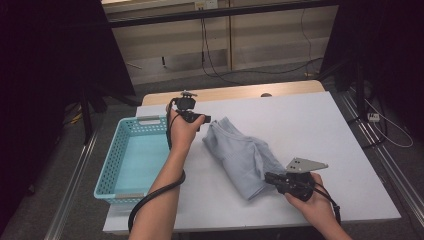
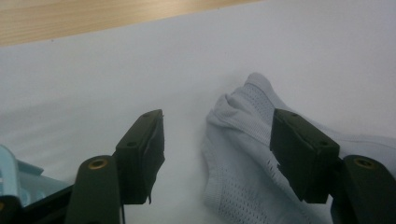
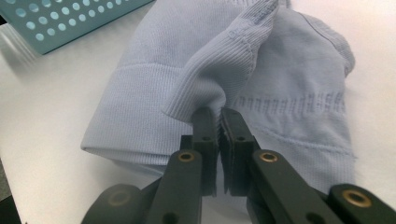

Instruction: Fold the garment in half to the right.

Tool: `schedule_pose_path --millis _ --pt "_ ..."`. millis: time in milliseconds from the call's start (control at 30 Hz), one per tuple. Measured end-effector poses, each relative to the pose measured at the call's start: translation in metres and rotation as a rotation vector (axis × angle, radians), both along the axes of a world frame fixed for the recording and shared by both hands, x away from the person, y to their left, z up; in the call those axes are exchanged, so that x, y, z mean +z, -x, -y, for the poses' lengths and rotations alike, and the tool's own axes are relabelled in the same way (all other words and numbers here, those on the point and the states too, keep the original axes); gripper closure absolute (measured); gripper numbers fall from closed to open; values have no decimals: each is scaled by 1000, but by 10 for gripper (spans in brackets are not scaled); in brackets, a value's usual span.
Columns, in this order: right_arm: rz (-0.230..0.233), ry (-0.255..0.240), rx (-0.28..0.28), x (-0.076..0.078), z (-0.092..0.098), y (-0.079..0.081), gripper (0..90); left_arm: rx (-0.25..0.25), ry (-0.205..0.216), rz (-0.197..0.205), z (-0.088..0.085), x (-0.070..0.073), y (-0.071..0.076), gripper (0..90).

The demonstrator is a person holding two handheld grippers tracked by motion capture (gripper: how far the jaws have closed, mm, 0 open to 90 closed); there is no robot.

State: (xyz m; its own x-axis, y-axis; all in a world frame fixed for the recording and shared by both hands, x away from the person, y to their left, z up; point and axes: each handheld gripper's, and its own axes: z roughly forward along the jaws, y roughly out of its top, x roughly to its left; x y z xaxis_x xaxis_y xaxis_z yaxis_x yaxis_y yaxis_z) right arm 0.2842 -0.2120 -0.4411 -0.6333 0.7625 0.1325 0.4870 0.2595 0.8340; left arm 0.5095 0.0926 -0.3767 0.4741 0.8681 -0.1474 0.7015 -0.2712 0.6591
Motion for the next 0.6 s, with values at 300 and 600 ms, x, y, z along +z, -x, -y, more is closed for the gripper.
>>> schedule_pose_path --millis 300,600 --pt "-38 2 -32 -2 11 -3 863 -15 -9 0 -2 -13 6 312" --pt "-60 10 -42 -3 13 -4 860 -26 -15 -4 -6 -22 11 294"
